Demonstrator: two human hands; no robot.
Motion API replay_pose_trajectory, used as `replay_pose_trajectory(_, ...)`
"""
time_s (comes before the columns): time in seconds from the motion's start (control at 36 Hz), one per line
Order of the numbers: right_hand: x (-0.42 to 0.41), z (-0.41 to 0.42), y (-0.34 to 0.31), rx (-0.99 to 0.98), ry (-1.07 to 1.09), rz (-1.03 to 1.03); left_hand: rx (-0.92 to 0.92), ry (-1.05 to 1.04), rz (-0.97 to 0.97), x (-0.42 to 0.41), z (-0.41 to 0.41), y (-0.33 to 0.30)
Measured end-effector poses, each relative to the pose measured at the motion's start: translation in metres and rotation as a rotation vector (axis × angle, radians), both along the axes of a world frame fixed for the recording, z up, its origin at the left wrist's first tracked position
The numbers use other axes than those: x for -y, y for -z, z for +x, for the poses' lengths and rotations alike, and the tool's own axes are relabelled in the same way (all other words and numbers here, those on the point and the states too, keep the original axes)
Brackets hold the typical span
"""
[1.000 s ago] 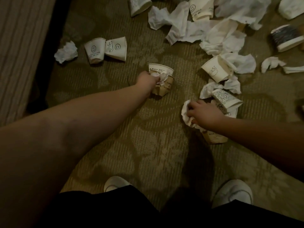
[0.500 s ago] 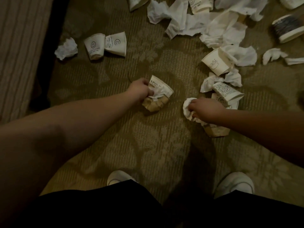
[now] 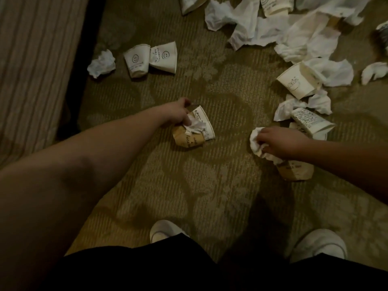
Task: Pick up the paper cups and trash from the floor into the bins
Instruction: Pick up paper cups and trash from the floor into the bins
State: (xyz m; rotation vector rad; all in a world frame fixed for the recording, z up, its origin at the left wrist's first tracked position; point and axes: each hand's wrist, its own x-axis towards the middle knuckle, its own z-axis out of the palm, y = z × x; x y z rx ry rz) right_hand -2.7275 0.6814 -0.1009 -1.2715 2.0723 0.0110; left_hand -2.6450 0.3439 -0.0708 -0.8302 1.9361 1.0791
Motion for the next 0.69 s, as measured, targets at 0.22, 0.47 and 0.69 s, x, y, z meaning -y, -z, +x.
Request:
replay_pose_trajectory(0.22,0.001,0.002,0.0,0.016,0.04,-0.002,0.017,0.006,-0.01,0.004,-0.01,0.007)
replay_pose_trajectory(0.47,0.001,0.0,0.0,0.04,0.05,-0.013,-0.018,-0.088,0.062,0.007,-0.006,0.011)
replay_pose_trajectory(0.69,0.003,0.001,-0.005,0.036,0.042,0.026,0.021,0.035,-0.059,0.005,-0.01,0.007)
